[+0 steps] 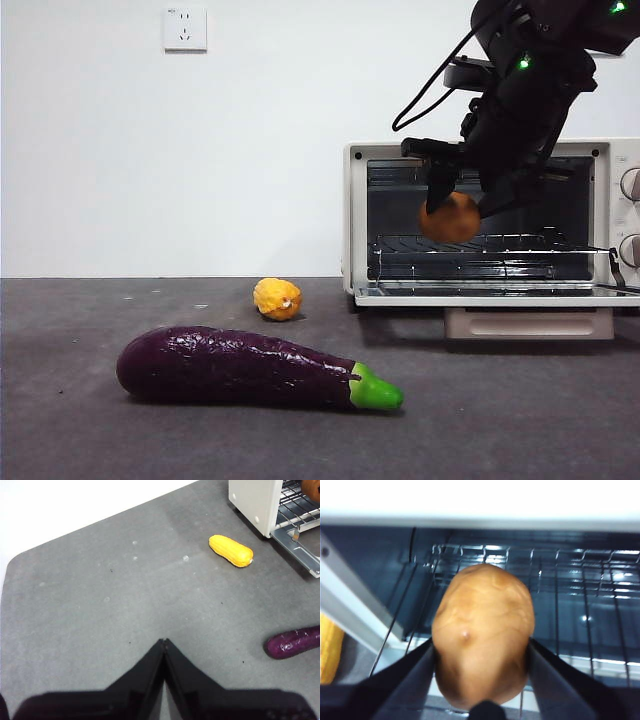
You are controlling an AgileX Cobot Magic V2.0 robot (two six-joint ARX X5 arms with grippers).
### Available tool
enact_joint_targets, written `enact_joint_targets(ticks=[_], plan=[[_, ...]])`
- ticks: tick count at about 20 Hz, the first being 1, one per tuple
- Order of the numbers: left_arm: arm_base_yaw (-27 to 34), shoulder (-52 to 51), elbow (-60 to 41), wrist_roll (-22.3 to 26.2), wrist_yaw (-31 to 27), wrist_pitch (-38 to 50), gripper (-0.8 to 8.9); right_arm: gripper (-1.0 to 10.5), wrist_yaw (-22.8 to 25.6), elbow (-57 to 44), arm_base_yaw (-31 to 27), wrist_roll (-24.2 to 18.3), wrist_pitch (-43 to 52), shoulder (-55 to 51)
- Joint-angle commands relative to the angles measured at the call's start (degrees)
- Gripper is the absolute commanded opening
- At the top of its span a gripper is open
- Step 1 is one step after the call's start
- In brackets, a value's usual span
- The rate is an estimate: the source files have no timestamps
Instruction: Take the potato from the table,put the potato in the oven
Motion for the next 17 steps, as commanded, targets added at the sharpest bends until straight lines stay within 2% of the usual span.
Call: enact_joint_targets(ticks=[1,4,8,12,17], plan=[[-0.2,0.4,0.0,0.7,-0.1,1.6,-0.05,3.3,0.2,0.3,-0.4,0.7,0.7,0.3],[-0.2,0.9,0.0,0.9,-0.1,2.0,-0.05,5.5,0.2,0.9,-0.4,0.5,0.8,0.3],[-0.2,2.0,0.0,0.9,-0.1,2.1,-0.05,5.5,0.2,5.0,-0.4,0.6,-6.5,0.3],[-0.2,4.5,0.0,3.2,-0.1,4.6,-0.05,5.4,-0.3,12.4,-0.3,0.6,-23.0,-0.8],[-0.2,8.6,0.0,4.9,1.8,9.3,-0.05,5.4,-0.4,16.0,-0.3,0.6,-34.0,-4.0]])
